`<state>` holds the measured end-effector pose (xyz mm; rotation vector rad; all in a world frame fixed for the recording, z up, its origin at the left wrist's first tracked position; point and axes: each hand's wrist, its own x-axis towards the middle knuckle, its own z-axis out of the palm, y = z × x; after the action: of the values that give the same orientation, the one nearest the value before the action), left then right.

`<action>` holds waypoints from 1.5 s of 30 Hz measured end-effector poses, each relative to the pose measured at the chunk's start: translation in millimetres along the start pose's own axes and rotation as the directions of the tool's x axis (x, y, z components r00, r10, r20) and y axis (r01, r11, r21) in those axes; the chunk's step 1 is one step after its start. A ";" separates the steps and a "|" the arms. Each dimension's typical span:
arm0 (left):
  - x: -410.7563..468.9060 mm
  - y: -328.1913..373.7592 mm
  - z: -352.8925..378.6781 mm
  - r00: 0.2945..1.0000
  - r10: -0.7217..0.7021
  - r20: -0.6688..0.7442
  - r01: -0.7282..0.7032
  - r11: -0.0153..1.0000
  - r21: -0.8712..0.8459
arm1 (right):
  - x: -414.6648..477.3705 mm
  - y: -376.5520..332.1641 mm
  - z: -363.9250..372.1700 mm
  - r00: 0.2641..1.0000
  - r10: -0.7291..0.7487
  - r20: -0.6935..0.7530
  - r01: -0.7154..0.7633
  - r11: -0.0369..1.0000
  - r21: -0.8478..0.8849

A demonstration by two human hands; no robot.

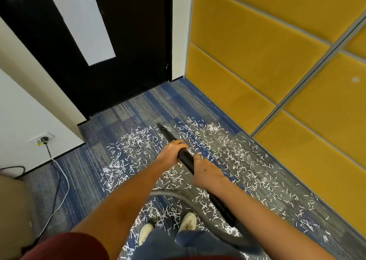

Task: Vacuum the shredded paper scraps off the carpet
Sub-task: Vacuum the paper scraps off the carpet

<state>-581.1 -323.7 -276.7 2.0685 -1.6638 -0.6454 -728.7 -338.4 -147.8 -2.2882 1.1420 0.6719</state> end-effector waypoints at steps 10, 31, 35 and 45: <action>-47.6 -55.5 -34.3 0.995 -0.094 -0.027 0.094 0.996 0.004 | -2.9 -71.7 11.9 0.996 -0.079 0.029 0.080 0.996 -0.042; -147.8 -143.9 -73.0 0.988 -0.141 -0.063 0.141 0.990 0.001 | -24.4 -192.0 68.3 0.993 -0.107 0.052 0.108 0.994 -0.028; -142.0 -132.3 -68.8 0.991 -0.124 -0.044 0.123 0.992 -0.019 | -28.8 -184.5 69.3 0.997 -0.059 0.043 0.060 0.998 -0.005; -105.5 -80.8 -44.6 0.999 -0.024 0.040 0.023 1.000 0.013 | -37.1 -133.4 61.9 0.998 0.059 0.007 -0.059 0.998 0.021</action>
<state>-510.4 -202.7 -276.6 2.0998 -1.6716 -0.6899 -651.3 -208.0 -144.2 -2.2410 1.2116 0.6858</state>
